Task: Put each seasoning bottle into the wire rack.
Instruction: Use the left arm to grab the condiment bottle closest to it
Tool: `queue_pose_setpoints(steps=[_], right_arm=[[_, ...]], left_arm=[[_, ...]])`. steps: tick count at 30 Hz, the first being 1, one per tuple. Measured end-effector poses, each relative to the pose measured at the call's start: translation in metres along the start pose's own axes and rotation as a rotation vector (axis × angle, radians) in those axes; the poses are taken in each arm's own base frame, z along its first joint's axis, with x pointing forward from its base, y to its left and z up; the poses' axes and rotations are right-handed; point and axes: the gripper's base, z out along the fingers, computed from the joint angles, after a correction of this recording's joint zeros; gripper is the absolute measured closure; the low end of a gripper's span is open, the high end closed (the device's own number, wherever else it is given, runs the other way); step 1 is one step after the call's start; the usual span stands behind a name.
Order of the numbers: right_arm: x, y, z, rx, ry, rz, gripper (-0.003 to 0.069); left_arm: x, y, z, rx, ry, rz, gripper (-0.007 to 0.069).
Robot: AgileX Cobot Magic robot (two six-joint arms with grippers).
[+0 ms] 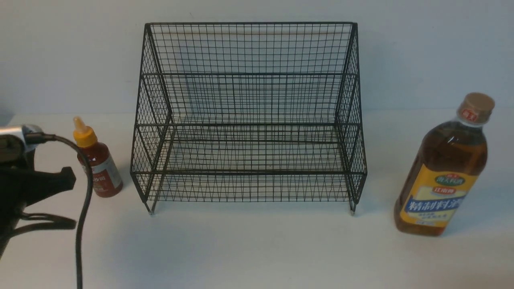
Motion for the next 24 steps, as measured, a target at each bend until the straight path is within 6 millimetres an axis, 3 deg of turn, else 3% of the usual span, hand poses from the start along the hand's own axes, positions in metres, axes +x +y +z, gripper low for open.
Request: queue_pose_setpoints(steps=[9, 15, 24], right_arm=[[0.0, 0.0, 0.0, 0.0, 0.0, 0.001, 0.0673], [0.0, 0.0, 0.0, 0.0, 0.0, 0.001, 0.0673], [0.0, 0.0, 0.0, 0.0, 0.0, 0.001, 0.0673]], left_arm=[[-0.007, -0.017, 0.052, 0.001, 0.005, 0.02, 0.0573], [-0.012, -0.022, 0.065, 0.012, -0.002, 0.022, 0.0519], [-0.007, -0.02, 0.068, -0.022, 0.018, 0.001, 0.0226]])
